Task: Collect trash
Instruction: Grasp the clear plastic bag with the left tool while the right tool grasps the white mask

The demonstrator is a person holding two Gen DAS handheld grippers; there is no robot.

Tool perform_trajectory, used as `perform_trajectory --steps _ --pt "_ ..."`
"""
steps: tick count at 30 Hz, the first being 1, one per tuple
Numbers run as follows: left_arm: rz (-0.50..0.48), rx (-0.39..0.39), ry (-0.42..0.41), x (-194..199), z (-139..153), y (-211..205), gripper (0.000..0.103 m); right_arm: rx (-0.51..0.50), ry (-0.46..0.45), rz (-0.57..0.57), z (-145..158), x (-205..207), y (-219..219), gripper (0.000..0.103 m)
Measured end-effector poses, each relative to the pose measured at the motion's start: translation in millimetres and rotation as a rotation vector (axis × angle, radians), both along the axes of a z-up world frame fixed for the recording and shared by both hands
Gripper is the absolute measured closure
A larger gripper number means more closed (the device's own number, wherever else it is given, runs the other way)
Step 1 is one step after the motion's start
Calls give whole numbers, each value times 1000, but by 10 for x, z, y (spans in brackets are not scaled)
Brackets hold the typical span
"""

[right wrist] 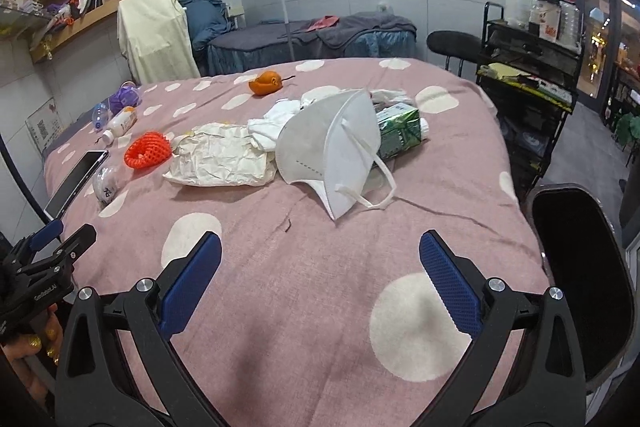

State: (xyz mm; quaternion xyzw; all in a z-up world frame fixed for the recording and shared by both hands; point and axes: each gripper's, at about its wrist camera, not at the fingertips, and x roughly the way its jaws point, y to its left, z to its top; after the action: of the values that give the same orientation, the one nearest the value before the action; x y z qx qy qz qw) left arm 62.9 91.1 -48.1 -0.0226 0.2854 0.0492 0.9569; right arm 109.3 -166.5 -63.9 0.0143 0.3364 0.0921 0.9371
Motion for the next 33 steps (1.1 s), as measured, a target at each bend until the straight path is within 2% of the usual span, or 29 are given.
perform_trajectory --steps 3,9,11,16,19,20,21,22,24,25,27,29,33 --pt "16 40 14 176 29 218 6 -3 43 18 -15 201 60 5" --pt "45 -24 89 650 19 697 6 -10 92 36 -23 565 163 7" --pt "55 -29 118 800 -15 818 6 -25 96 34 -23 666 189 16" --pt "52 -65 192 1074 -134 1022 7 -34 144 -9 -77 967 151 25" --pt "34 -113 238 1157 -209 1103 16 -48 164 -45 -114 1108 112 36" --pt "30 -124 242 1180 -229 1123 23 -51 172 -52 -135 1145 97 44" --pt "29 -134 247 1193 -248 1138 29 -46 187 -59 -159 1189 73 48" --pt "32 -146 255 1209 -270 1156 32 -39 199 -65 -184 1224 48 55" --pt "42 -173 268 1222 -316 1193 47 -32 211 -76 -237 1274 5 72" --pt "47 -191 271 1217 -334 1214 49 -25 217 -80 -261 1288 -23 79" --pt "56 -215 263 1208 -350 1249 54 -3 220 -87 -280 1301 -76 83" --pt "61 -200 251 1181 -339 1232 58 9 214 -92 -280 1294 -118 90" --pt "68 -187 211 1109 -270 1189 61 46 193 -92 -240 1261 -175 98"
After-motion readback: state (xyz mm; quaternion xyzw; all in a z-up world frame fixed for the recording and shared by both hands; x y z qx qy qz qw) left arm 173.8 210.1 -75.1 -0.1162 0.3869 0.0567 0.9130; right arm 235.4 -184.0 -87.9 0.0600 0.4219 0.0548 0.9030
